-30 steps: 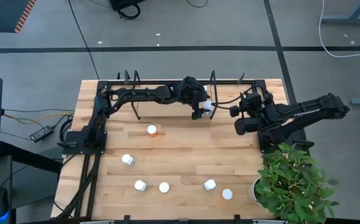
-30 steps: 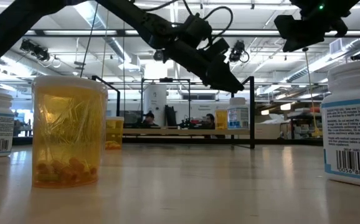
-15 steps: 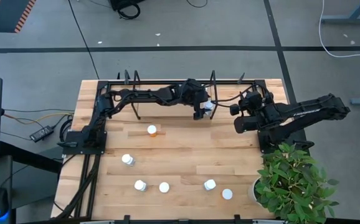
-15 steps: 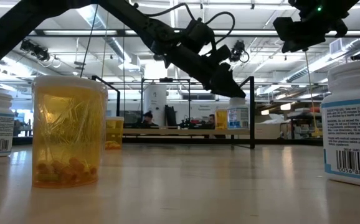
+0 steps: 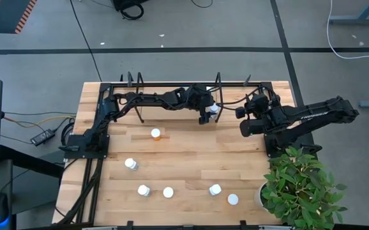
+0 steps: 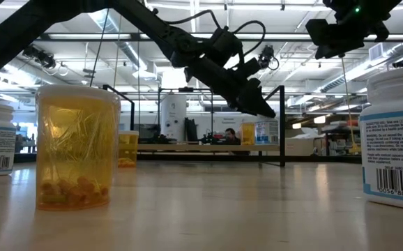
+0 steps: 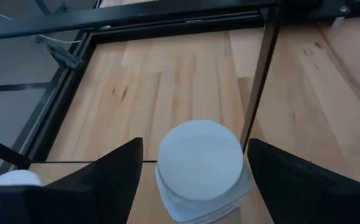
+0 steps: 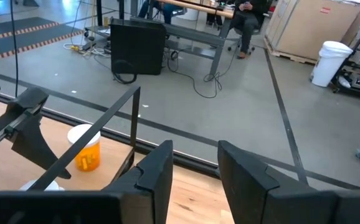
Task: Pick and place medicine bottles onto shelf by color
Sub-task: Put the white pill bottle on the shelf, then put the orange pill bottle on the shelf
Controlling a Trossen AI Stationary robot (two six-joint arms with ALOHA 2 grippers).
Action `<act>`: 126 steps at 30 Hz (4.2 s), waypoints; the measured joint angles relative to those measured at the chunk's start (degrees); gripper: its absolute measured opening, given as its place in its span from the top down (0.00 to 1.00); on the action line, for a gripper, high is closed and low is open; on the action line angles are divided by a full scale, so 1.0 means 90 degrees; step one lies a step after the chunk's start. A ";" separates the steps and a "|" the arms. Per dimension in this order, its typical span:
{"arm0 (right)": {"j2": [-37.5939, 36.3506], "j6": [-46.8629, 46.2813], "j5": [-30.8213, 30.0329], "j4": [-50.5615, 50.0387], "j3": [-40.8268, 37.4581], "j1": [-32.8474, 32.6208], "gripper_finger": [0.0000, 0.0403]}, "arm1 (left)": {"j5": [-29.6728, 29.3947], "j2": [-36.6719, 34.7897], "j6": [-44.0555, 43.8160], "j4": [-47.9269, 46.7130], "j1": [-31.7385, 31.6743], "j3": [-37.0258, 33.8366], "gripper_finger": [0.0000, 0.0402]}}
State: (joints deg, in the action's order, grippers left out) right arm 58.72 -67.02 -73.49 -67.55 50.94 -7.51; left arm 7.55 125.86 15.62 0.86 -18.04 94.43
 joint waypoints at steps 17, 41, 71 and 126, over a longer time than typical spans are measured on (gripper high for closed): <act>0.0000 0.0001 0.0002 0.0000 0.0000 0.0000 0.66 | 0.0015 -0.0019 -0.0009 -0.0131 -0.0043 0.0002 0.48; 0.0005 0.0002 0.0056 -0.0002 0.0000 -0.0002 0.66 | 0.0000 -0.0288 0.0008 -0.1187 -0.0155 0.0008 0.50; 0.0002 0.0112 0.0078 0.0000 0.0000 -0.0019 0.64 | -0.0430 -0.0699 0.0012 -0.1300 -0.0155 -0.0007 0.19; 0.0002 0.5770 0.3892 0.3260 0.0000 -0.0019 0.34 | -0.1931 -0.4184 -0.2484 -0.5577 0.1488 -0.3802 0.16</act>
State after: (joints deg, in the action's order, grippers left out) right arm 58.73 -15.09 -38.47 -38.21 50.94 -7.68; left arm -9.82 88.20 -6.74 -49.34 -4.65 60.22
